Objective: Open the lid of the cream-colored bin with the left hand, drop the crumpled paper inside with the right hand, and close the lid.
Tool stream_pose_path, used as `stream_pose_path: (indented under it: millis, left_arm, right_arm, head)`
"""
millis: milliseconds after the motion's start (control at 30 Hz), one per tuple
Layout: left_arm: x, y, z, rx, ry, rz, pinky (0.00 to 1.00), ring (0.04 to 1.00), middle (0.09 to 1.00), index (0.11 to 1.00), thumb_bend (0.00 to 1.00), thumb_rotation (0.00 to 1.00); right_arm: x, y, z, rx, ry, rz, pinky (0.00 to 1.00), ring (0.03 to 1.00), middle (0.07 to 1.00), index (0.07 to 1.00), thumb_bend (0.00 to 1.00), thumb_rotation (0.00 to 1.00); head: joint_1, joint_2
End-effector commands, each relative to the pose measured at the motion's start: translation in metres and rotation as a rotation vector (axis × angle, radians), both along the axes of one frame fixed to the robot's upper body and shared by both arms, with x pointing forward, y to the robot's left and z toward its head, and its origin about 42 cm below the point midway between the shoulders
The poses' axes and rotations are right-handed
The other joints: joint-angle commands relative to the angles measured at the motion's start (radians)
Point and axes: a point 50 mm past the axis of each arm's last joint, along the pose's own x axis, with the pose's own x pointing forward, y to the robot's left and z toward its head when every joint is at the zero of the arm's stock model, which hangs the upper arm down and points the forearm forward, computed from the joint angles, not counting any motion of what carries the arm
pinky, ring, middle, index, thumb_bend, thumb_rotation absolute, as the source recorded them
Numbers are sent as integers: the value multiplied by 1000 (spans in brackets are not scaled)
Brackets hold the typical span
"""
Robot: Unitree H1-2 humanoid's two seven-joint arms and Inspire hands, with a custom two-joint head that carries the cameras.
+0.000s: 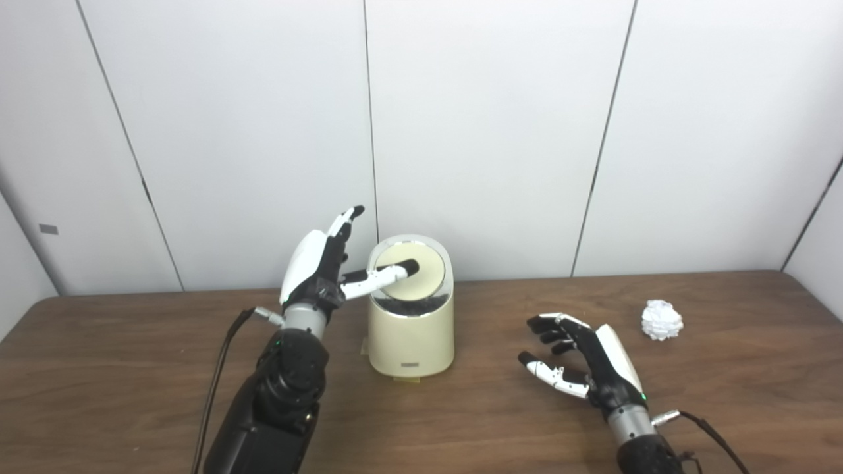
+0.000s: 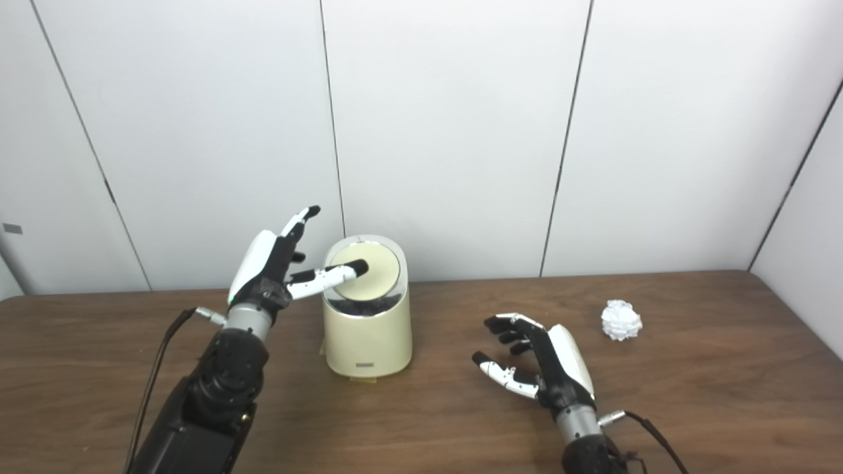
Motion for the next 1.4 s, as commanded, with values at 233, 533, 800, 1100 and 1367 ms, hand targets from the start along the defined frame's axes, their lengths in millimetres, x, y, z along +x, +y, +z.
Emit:
stream_pose_path:
  millis: [233,533,800,1100,1367]
  left_arm:
    - [22,-21,22,208,-164,37,1000,1000,1000,1000,1000,453]
    - [24,-17,13,321,-192,63,1000,1000,1000,1000,1000,349]
    - [24,-8,5,855,-459,124,1000,1000,1000,1000,1000,293]
    - [20,0,-2,1018,-486,100,1000,1000,1000,1000,1000,210]
    - [21,8,-6,950,-506,93,1000,1000,1000,1000,1000,404]
  right_arm:
    - [6,3,17,6,-56,15,597,679,694,674,312,370]
    - [5,3,19,-2,-52,13,584,677,700,671,309,327]
    - [6,2,18,2,-52,11,595,683,701,669,309,329]
    - [5,1,18,-6,-54,10,594,680,699,669,308,349]
    - [5,0,19,-2,-57,13,592,678,698,671,308,352]
  head:
    - [-3,3]
    - [-4,7]
    - [0,5]
    - [2,8]
    - [5,9]
